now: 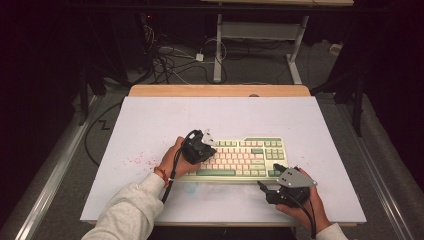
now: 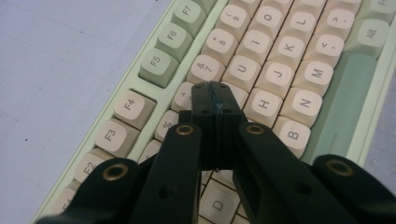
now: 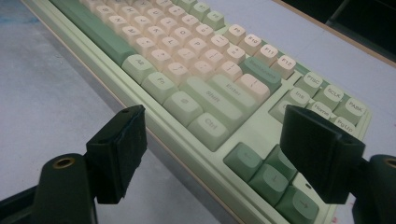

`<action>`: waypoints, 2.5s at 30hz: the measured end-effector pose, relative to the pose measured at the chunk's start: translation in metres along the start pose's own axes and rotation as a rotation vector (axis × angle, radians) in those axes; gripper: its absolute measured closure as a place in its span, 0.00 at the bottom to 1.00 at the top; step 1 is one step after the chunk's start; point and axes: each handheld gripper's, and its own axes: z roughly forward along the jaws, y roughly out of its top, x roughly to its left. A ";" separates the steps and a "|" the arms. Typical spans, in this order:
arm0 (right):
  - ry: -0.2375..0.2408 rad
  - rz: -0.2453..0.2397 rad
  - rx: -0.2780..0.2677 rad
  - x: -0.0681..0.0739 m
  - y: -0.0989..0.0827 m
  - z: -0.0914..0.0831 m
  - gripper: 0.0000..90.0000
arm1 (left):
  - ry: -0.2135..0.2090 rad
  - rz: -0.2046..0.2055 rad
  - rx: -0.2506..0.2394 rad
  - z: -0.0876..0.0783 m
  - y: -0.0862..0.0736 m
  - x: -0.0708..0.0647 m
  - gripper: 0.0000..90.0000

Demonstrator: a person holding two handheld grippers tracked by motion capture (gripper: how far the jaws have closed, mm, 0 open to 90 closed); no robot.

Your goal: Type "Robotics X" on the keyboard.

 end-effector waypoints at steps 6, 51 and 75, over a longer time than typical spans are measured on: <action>0.004 -0.006 -0.001 0.001 0.000 0.000 0.26 | -0.003 -0.011 -0.017 -0.002 -0.002 0.001 0.98; 0.005 -0.002 0.002 0.000 0.000 0.000 0.26 | 0.202 0.023 -0.309 -0.063 -0.037 -0.021 0.22; -0.005 0.008 -0.002 -0.001 0.004 0.000 0.27 | 0.258 -0.003 -0.293 -0.075 -0.082 -0.033 0.21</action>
